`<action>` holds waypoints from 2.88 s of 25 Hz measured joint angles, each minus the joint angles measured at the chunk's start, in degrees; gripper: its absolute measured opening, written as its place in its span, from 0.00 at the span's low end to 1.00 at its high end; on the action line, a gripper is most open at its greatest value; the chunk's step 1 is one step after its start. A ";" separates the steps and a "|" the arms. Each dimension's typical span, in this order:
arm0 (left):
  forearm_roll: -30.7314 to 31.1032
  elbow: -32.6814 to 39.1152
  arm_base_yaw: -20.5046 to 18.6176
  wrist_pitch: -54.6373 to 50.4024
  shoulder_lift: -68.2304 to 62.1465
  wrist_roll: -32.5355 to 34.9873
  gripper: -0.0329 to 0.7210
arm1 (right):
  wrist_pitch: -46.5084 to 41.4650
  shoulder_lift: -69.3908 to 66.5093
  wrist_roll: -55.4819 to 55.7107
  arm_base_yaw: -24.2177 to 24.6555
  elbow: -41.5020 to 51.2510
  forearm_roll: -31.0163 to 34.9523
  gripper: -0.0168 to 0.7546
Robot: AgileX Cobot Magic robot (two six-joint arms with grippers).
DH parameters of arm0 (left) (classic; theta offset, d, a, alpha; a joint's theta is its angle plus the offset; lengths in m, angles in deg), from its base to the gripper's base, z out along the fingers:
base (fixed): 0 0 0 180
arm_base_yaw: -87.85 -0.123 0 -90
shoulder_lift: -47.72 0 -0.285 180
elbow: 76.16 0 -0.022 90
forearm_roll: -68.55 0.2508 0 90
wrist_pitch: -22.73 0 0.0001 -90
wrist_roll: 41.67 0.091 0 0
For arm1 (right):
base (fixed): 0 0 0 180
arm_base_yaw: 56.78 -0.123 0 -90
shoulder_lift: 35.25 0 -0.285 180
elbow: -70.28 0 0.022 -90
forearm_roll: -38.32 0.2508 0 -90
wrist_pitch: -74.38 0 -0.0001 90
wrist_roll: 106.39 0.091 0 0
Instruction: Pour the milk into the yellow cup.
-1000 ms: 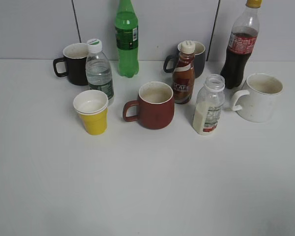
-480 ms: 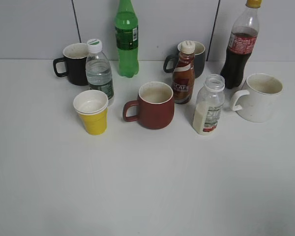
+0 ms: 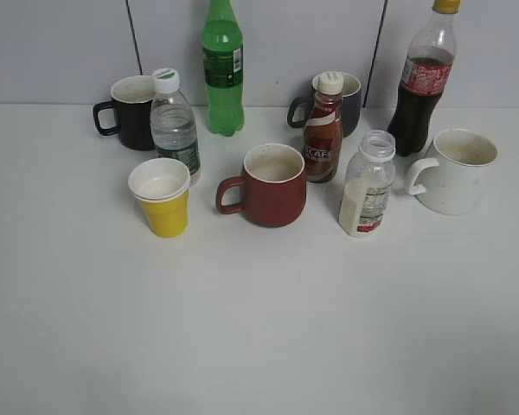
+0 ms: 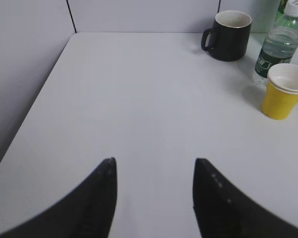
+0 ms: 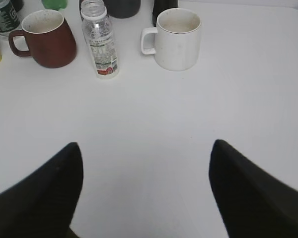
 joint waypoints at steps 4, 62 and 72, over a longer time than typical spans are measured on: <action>0.00 0.00 0.85 0.00 0.00 0.00 0.55 | 0.05 0.00 0.00 0.00 0.00 0.00 0.79; 28.37 9.06 4.23 129.36 -114.79 2.60 0.75 | 128.46 -112.16 -1.47 -15.33 9.29 -10.38 0.73; 39.23 -2.31 4.23 129.52 -123.28 -0.33 0.87 | 128.90 -112.88 -1.51 -15.33 9.29 -10.45 0.73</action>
